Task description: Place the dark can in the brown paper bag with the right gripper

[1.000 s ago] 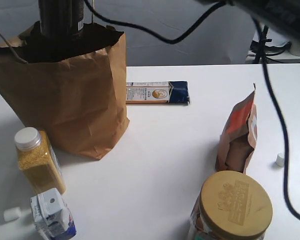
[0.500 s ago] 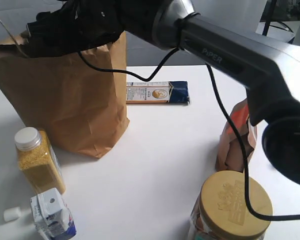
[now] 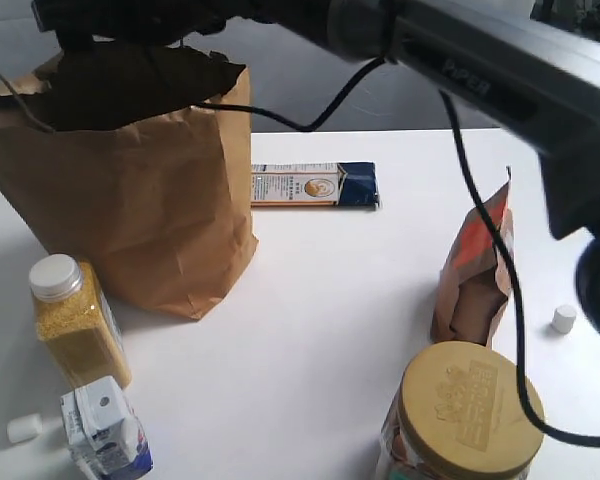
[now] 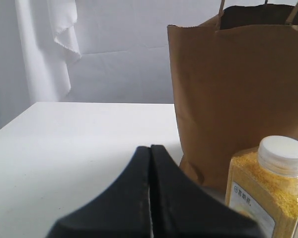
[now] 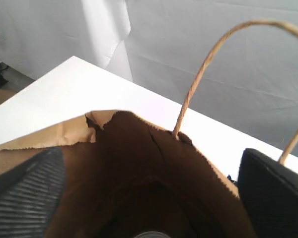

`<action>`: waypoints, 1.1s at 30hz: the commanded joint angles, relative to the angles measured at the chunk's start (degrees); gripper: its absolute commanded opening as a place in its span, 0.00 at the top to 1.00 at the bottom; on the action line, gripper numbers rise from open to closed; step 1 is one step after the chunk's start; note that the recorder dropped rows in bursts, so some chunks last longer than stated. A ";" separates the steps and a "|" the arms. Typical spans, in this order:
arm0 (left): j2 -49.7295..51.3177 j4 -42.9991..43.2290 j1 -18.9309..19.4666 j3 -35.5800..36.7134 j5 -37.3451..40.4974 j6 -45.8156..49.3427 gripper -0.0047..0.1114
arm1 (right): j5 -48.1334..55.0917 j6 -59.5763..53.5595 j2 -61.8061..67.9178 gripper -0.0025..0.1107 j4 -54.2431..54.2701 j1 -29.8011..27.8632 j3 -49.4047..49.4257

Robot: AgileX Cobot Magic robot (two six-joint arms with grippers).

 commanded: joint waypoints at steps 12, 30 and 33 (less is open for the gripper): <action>-0.20 0.15 -0.28 0.20 -0.81 -0.13 0.96 | -8.98 12.07 -39.21 0.98 -14.71 3.52 39.48; -0.20 0.15 -0.28 0.20 -0.81 -0.13 0.96 | -21.30 -8.89 -83.03 0.98 -0.54 -26.92 91.67; -0.20 0.15 -0.28 0.20 -0.81 -0.13 0.96 | -25.98 -16.91 -89.06 0.98 2.17 -31.02 100.43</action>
